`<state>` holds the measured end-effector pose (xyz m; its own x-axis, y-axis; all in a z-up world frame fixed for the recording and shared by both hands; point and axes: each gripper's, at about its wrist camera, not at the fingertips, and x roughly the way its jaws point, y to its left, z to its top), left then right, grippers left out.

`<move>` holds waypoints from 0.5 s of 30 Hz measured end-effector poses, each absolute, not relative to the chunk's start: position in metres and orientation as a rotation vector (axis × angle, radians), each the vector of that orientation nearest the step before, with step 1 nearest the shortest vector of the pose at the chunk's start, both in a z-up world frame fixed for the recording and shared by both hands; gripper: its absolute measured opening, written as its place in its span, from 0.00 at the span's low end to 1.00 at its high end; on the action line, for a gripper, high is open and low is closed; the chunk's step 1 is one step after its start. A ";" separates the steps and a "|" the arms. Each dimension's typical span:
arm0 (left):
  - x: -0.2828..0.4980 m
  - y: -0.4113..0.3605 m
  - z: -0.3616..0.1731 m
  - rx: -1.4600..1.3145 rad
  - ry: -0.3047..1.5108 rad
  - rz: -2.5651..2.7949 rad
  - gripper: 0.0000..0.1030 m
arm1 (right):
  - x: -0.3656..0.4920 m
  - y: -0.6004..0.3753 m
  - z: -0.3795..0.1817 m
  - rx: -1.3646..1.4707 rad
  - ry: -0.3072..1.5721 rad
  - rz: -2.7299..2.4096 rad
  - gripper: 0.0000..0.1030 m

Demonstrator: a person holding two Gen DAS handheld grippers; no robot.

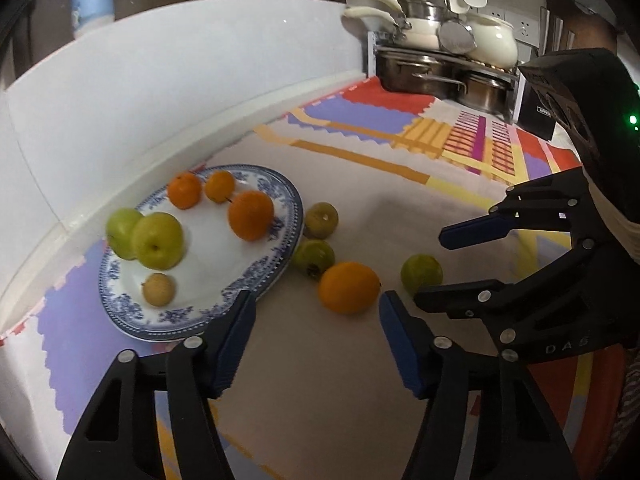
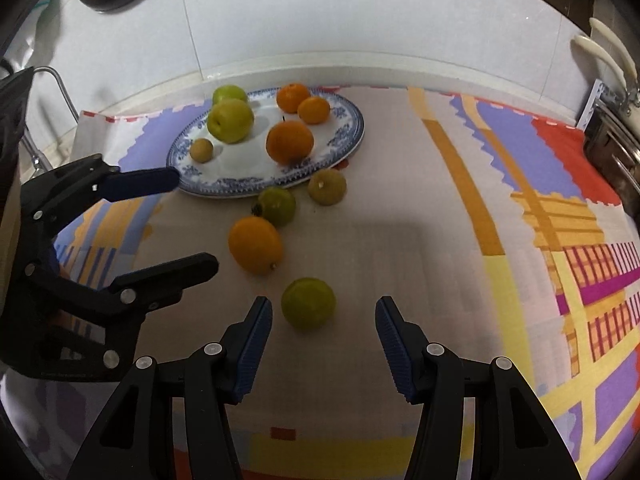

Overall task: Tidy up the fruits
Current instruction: 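Grasp a green fruit with the right gripper while the left gripper grasps an orange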

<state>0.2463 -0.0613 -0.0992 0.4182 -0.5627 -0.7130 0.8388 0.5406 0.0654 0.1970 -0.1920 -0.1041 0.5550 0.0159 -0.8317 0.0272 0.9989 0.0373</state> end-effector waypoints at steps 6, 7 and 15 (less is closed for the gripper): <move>0.251 -0.069 -0.105 0.411 0.758 -0.952 0.53 | 0.201 -0.194 -0.108 0.069 0.990 0.023 0.47; 0.251 -0.070 -0.106 0.405 0.763 -0.953 0.53 | 0.202 -0.195 -0.109 0.075 0.993 0.024 0.44; 0.254 -0.082 -0.108 0.376 0.789 -0.917 0.49 | 0.201 -0.204 -0.110 0.124 0.999 0.051 0.30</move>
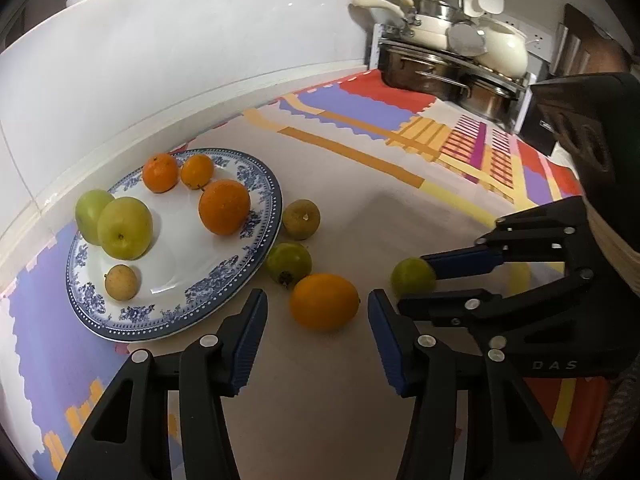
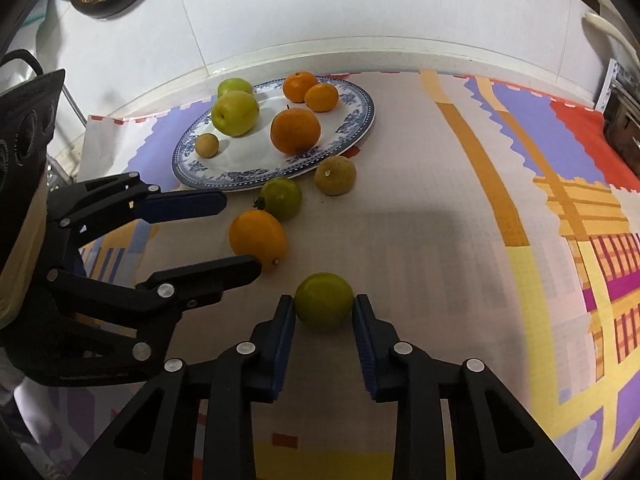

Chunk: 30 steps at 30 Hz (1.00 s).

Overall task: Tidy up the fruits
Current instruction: 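Grasp a green fruit with the right gripper while the left gripper grasps an orange, then carry the orange and green fruit over the plate with both grippers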

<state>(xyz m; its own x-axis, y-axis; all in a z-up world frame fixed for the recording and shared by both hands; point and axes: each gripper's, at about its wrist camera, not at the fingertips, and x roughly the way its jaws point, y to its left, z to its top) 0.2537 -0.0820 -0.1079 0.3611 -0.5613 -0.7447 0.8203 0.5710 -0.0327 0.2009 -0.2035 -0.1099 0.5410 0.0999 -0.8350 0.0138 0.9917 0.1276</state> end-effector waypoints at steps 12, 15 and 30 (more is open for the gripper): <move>0.253 -0.092 -0.114 0.344 0.825 -0.845 0.37 | 0.197 -0.218 -0.107 0.141 0.972 0.010 0.30; 0.250 -0.092 -0.114 0.346 0.824 -0.826 0.37 | 0.196 -0.219 -0.106 0.146 0.968 0.011 0.30; 0.231 -0.075 -0.082 0.255 0.778 -0.683 0.37 | 0.185 -0.217 -0.088 0.133 0.915 0.074 0.30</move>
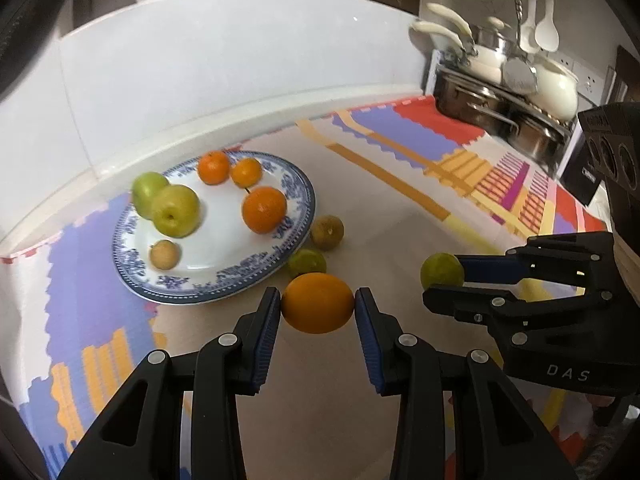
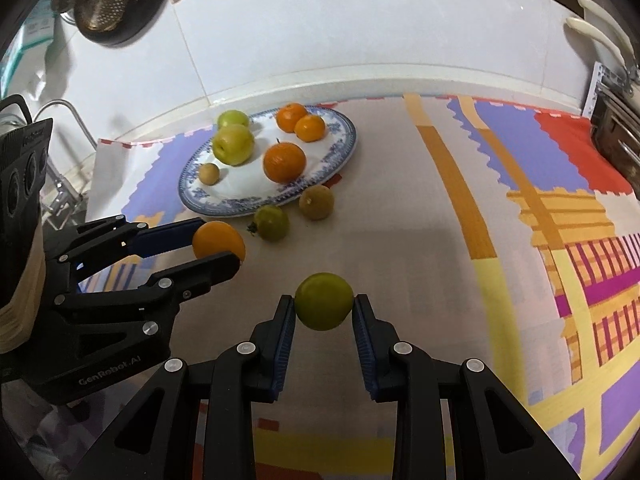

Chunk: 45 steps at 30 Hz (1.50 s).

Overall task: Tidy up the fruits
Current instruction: 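Carry the orange and green fruit over the plate with both grippers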

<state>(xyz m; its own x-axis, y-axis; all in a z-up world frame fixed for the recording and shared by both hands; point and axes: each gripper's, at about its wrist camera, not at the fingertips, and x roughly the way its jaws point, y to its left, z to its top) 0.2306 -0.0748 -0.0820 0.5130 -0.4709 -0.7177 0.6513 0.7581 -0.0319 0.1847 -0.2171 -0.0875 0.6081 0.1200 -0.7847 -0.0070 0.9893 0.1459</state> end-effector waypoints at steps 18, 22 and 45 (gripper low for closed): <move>0.211 -0.057 -0.033 0.158 0.667 -0.533 0.37 | 0.178 -0.211 -0.035 0.089 0.758 0.165 0.30; 0.213 -0.056 -0.025 0.151 0.644 -0.512 0.37 | 0.186 -0.209 -0.026 0.076 0.732 0.178 0.30; 0.297 -0.056 -0.017 0.158 0.607 -0.442 0.37 | 0.280 -0.200 -0.015 0.008 0.698 0.274 0.30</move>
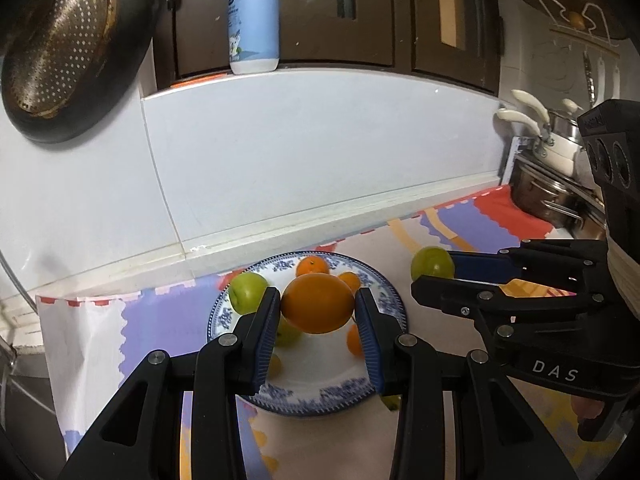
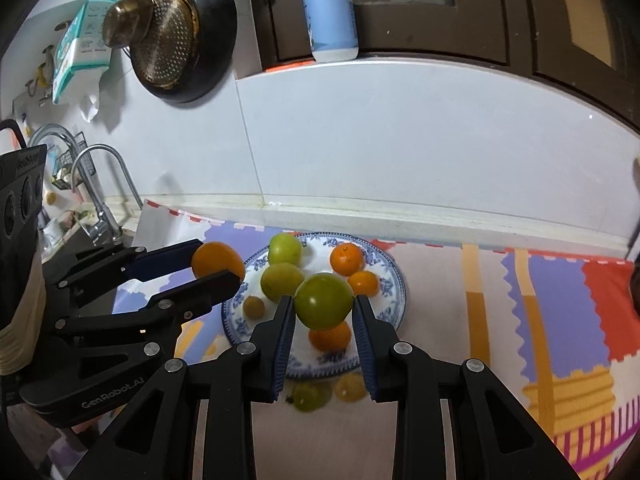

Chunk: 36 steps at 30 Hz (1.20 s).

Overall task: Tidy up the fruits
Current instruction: 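Carry the orange and green fruit over the plate with both grippers, then open both grippers to release the orange and green fruit onto the plate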

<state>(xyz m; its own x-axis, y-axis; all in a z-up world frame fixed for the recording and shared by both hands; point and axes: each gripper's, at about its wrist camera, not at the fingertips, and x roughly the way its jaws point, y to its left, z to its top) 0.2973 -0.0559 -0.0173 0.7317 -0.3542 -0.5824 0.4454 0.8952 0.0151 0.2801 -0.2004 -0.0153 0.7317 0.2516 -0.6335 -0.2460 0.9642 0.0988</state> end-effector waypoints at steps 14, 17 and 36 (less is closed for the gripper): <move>0.361 -0.061 -0.046 0.184 0.656 -0.433 0.37 | 0.344 -0.195 -0.048 -0.004 0.759 0.310 0.30; 0.372 -0.064 -0.052 0.197 0.668 -0.436 0.37 | 0.353 -0.194 -0.056 -0.007 0.775 0.317 0.30; 0.392 -0.074 -0.071 0.214 0.728 -0.460 0.37 | 0.376 -0.198 -0.079 0.013 0.844 0.309 0.30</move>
